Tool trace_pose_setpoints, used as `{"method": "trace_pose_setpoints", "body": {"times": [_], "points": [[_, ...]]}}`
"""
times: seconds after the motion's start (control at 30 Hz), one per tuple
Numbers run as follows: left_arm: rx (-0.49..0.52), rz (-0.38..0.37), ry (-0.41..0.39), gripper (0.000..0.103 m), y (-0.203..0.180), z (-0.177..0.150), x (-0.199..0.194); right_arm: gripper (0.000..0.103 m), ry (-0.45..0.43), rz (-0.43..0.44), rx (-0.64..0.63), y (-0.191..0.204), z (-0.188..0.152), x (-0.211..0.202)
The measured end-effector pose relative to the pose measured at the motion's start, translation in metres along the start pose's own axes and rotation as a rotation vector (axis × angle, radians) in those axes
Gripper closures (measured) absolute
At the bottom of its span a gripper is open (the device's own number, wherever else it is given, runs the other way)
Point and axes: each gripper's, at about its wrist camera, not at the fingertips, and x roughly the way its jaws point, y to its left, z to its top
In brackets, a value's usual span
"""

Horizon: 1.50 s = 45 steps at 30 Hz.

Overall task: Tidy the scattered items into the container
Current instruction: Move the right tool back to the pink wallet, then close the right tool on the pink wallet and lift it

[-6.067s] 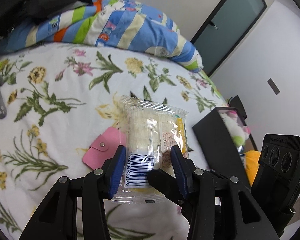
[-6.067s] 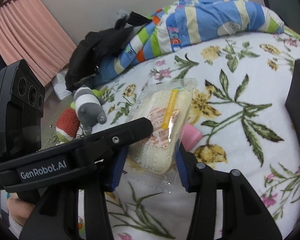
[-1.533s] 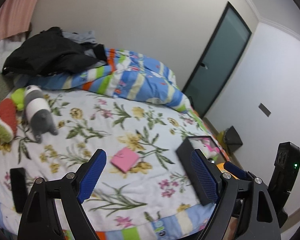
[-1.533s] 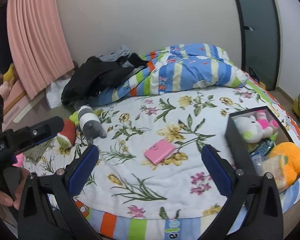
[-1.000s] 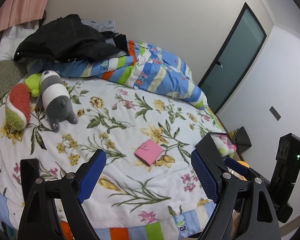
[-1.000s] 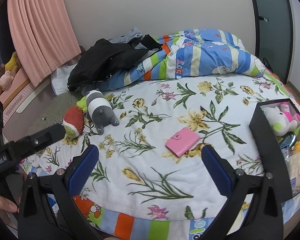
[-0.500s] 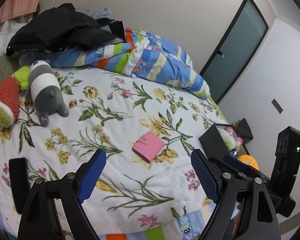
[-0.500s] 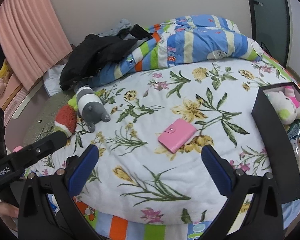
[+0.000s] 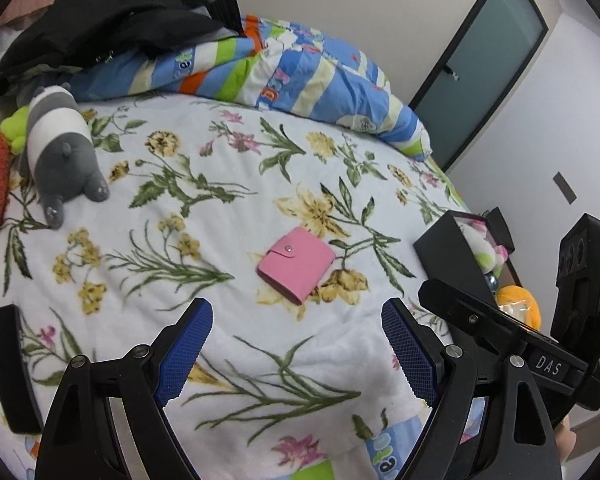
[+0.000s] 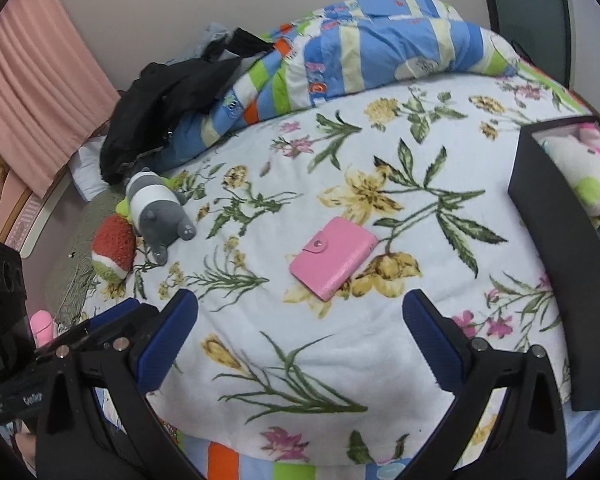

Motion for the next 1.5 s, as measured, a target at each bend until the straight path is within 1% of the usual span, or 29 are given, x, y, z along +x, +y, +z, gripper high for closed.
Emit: {"method": "trace_pose_setpoints", "body": {"times": [0.27,0.4,0.53,0.8,1.0,1.13,1.27,1.5], "points": [[0.011,0.007,0.067,0.016,0.005,0.000,0.050,0.000,0.042,-0.007,0.046,-0.029,0.009,0.037],[0.047,0.028,0.097,0.016,0.007,0.001,0.076,0.000,0.082,0.010,0.097,-0.044,0.014,0.060],[0.055,0.027,0.131,0.016,0.013,0.002,0.100,0.000,0.123,0.043,0.152,-0.056,0.018,0.086],[0.050,0.014,0.188,0.016,0.027,0.005,0.150,0.000,0.201,0.103,0.207,-0.060,0.024,0.141],[0.088,-0.002,0.226,0.016,0.028,0.007,0.181,0.000,0.249,0.135,0.228,-0.063,0.030,0.177],[0.126,-0.010,0.230,0.016,0.022,0.007,0.196,0.000,0.260,0.172,0.246,-0.065,0.035,0.193],[0.153,-0.001,0.207,0.016,0.015,0.006,0.205,0.000,0.258,0.192,0.250,-0.064,0.040,0.200],[0.120,-0.031,0.184,0.016,0.019,0.007,0.211,0.000,0.262,0.217,0.212,-0.063,0.044,0.211]]}}
